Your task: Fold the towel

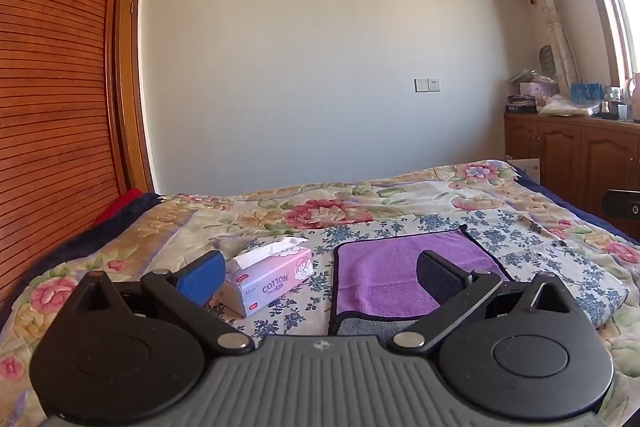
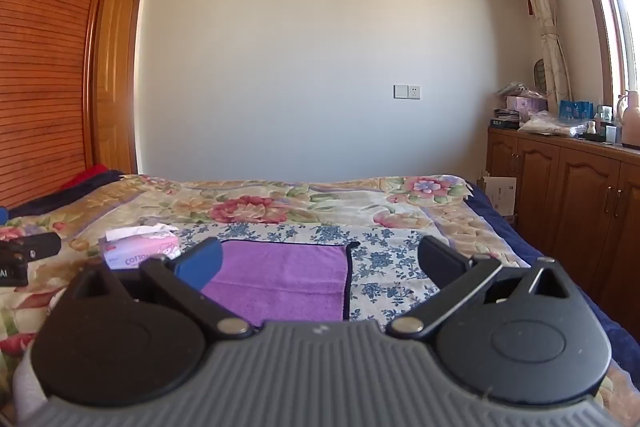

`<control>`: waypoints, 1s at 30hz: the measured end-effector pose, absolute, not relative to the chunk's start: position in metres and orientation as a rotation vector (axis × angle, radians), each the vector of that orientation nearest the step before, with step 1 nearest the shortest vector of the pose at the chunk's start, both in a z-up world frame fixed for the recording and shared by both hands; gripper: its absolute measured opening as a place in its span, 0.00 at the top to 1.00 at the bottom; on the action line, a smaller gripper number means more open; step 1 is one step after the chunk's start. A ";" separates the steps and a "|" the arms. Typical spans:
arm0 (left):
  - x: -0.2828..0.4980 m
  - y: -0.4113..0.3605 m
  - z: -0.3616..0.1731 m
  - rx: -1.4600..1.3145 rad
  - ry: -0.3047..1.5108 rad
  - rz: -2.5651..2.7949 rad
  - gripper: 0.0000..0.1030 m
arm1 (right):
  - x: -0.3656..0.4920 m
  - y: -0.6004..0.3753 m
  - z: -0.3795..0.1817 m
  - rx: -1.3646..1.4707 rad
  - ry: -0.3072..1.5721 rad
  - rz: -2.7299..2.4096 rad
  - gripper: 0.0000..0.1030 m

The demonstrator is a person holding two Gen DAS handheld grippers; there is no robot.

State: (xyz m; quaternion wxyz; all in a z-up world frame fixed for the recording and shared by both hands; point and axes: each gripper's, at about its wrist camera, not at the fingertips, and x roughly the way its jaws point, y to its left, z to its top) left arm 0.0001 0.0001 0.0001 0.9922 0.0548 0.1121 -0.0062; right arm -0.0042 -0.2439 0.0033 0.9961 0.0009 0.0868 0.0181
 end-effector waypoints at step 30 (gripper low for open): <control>0.000 0.000 0.000 0.107 0.225 -0.013 0.00 | -0.004 -0.241 0.004 -0.007 0.181 0.034 0.00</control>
